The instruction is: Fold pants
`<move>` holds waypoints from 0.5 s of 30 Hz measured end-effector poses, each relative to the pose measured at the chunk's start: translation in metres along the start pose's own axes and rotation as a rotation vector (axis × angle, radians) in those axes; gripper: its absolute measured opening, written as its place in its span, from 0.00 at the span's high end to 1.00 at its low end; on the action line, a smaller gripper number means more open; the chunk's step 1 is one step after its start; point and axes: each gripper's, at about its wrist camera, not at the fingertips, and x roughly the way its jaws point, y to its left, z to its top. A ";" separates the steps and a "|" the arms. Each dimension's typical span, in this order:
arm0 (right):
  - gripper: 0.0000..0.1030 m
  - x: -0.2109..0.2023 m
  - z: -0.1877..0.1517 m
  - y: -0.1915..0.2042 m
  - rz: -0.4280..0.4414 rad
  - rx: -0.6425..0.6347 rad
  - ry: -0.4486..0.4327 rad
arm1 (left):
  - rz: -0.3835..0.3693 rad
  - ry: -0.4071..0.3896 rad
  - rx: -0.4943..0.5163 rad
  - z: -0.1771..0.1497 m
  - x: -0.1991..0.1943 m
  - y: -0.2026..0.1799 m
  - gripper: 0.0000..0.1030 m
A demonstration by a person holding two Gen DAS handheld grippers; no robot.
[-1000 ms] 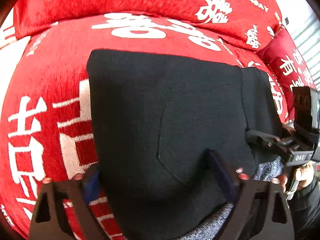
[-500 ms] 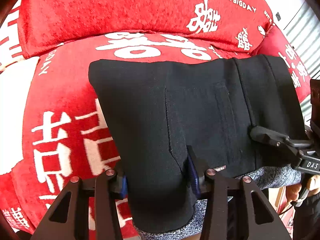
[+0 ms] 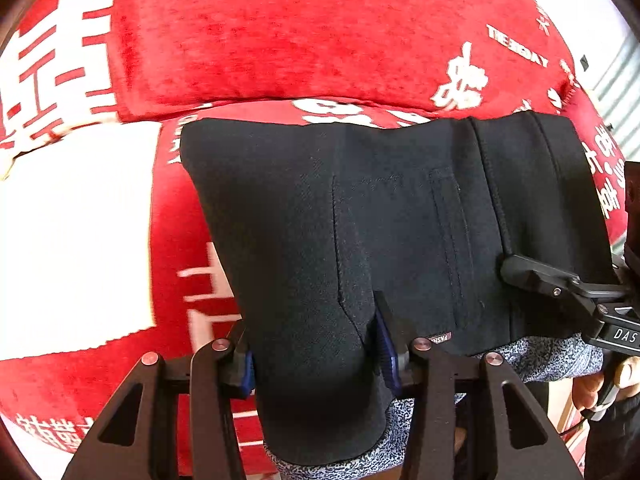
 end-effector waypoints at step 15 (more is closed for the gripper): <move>0.43 0.058 0.033 0.026 0.018 0.006 0.072 | 0.017 0.047 -0.067 0.013 0.017 0.061 0.54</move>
